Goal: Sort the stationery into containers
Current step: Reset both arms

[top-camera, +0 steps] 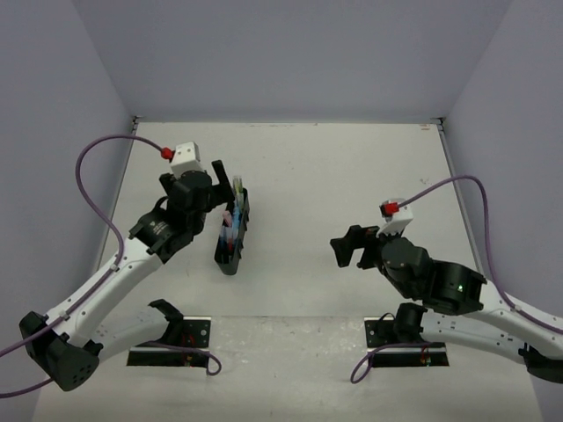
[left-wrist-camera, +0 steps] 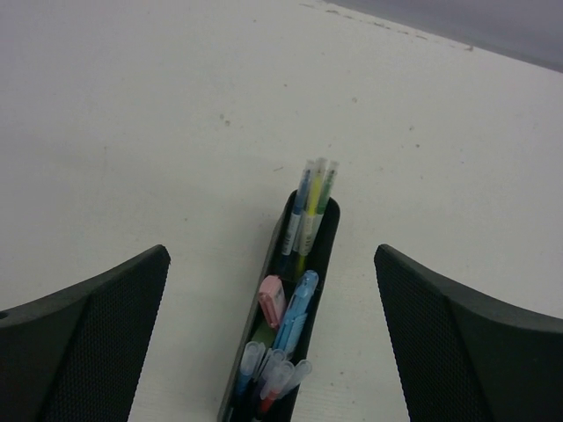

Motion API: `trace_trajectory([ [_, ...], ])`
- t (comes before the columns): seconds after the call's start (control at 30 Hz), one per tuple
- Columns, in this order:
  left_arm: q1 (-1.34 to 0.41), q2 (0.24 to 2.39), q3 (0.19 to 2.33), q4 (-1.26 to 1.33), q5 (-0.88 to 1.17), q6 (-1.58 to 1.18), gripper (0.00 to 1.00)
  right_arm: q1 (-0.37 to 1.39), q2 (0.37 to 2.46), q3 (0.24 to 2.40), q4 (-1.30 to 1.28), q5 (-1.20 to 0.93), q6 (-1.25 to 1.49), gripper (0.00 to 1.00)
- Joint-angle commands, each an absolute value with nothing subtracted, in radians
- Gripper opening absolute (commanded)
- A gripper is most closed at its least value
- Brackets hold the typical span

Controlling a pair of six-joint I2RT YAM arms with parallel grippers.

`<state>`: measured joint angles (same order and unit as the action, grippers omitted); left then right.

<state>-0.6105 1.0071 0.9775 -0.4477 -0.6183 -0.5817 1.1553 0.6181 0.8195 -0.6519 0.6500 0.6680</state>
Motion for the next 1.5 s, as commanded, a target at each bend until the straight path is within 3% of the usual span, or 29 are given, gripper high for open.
trace_trajectory([
  [0.0,-0.591,0.977,1.041,-0.642,-0.69,-0.584,1.0,1.152,0.522,0.882,-0.8,0.825,0.601,0.99],
  [0.2,-0.591,0.792,0.987,-0.732,-0.739,-0.575,1.0,1.152,0.393,0.99,-0.994,0.87,0.622,0.99],
  [0.4,-0.581,0.611,0.762,-0.649,-0.834,-0.548,1.0,1.152,0.316,1.049,-1.136,0.943,0.682,0.99],
  [0.7,-0.419,0.477,0.705,-0.541,-0.724,-0.538,1.0,1.152,0.329,0.99,-1.036,0.953,0.675,0.99],
  [1.47,-0.419,0.358,0.657,-0.549,-0.683,-0.423,1.0,1.151,0.425,0.86,-1.003,1.123,0.827,0.99],
])
